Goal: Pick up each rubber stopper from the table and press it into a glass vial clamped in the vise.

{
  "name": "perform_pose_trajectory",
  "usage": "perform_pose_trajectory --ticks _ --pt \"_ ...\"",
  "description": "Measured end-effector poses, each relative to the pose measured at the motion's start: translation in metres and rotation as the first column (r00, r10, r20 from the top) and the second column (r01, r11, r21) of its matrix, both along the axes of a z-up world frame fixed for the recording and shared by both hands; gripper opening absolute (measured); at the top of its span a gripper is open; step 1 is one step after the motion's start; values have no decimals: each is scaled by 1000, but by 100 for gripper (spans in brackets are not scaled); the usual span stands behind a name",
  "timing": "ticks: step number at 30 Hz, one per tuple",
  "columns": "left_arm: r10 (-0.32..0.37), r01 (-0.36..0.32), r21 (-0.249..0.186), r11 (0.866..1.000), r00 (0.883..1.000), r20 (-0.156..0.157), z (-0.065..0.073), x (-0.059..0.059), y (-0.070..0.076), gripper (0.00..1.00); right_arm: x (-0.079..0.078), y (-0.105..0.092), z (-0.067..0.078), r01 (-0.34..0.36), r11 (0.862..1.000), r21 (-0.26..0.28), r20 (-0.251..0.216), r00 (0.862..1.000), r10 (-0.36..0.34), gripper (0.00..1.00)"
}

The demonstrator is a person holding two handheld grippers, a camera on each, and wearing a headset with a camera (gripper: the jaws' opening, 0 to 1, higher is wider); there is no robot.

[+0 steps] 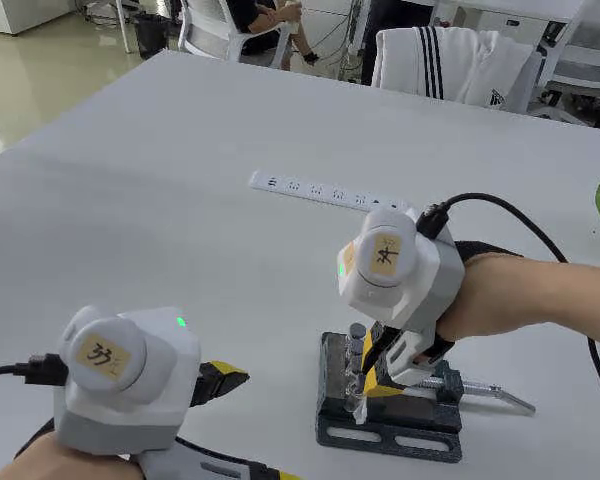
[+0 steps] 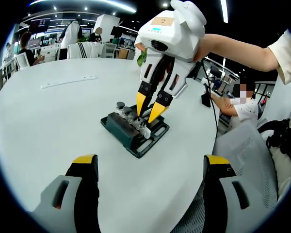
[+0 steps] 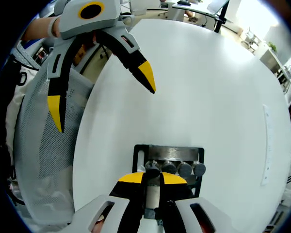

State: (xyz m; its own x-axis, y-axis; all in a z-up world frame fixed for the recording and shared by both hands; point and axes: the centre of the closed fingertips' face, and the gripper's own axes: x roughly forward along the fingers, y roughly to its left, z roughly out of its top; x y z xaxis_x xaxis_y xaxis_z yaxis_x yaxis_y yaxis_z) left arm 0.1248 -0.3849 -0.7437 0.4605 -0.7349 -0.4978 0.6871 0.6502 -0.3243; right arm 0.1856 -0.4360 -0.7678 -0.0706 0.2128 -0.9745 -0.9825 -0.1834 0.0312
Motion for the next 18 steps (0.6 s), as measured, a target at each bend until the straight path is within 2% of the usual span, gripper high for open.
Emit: perform_pose_trajectory --ticks 5,13,18 --pt "11 -11 -13 1000 1000 -4 0 3 -2 88 -1 0 1 5 1000 12 2 1000 -5 8" --pt "1 -1 -9 1000 1000 -5 0 2 -3 87 0 -5 0 20 1000 2 -8 1000 -20 10" --pt "3 -3 -9 1000 1000 -8 -1 1 -3 87 1 -5 -1 24 1000 7 -9 1000 -24 9"
